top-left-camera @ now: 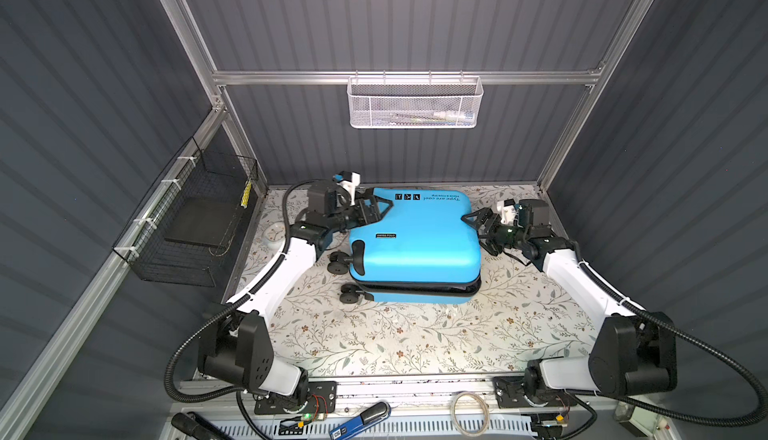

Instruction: Pack the luggage

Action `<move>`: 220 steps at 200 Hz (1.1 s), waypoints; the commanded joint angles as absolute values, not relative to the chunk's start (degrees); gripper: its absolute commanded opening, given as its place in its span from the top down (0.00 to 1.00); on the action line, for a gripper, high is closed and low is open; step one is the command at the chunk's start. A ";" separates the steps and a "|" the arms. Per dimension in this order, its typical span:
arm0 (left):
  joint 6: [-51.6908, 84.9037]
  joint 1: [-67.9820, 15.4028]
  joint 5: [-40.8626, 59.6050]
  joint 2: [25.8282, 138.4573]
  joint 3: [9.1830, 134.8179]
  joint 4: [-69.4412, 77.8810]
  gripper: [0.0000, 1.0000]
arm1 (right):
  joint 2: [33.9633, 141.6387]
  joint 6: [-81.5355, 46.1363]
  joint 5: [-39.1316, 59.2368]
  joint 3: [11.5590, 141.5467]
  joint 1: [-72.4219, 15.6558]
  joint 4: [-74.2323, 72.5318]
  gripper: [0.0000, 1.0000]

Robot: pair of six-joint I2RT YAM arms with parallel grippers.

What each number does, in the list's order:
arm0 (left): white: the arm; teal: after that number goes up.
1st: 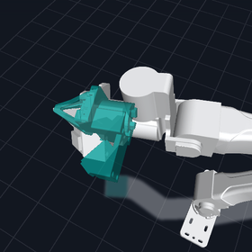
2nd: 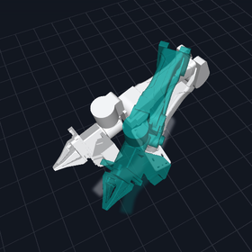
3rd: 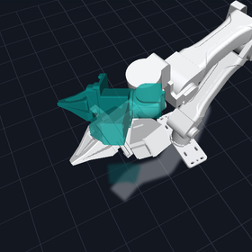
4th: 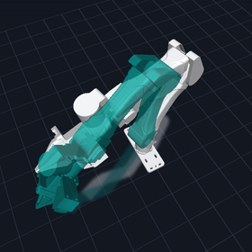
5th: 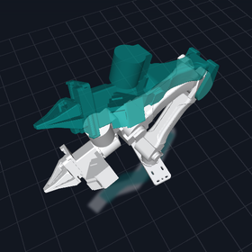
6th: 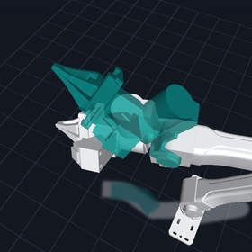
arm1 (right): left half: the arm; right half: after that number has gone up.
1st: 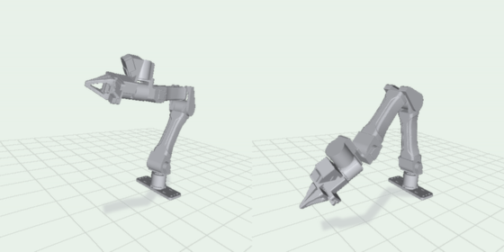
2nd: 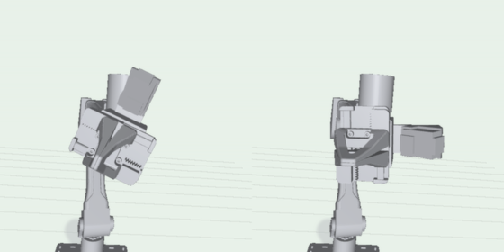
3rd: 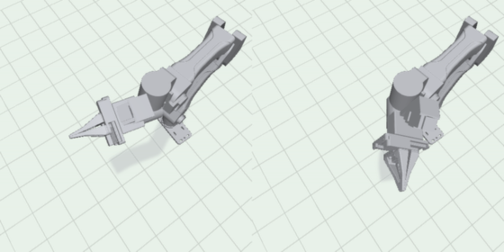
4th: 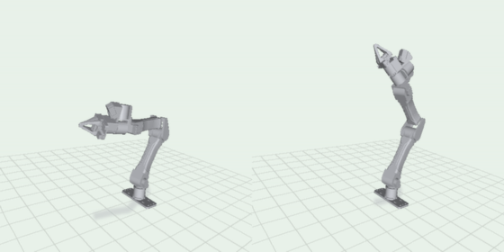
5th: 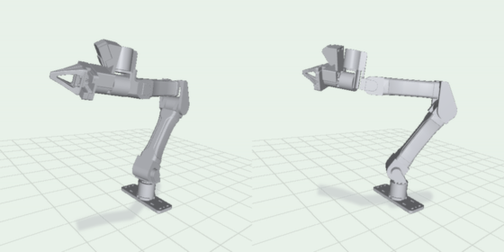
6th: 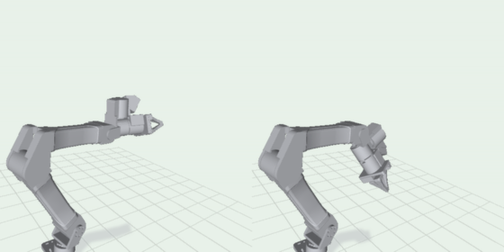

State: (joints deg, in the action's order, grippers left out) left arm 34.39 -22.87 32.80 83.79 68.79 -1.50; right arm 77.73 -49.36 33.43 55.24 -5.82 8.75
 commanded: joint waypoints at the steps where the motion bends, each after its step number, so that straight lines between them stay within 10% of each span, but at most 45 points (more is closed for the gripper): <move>1: 36.55 -25.22 40.57 82.67 64.95 1.64 0.00 | 73.61 -45.59 28.61 51.91 -2.99 9.18 0.01; 82: 29.96 -24.82 31.13 77.74 66.85 -6.28 0.00 | 76.87 -51.94 34.89 44.10 7.97 -2.10 0.07; 149: 22.93 -13.80 26.92 84.15 76.53 -18.16 0.00 | 89.40 -57.26 39.54 41.69 12.56 -13.64 0.72; 220: 21.07 -13.88 36.32 91.32 77.17 -18.33 0.00 | 100.70 -62.19 43.76 42.46 5.28 -24.93 0.86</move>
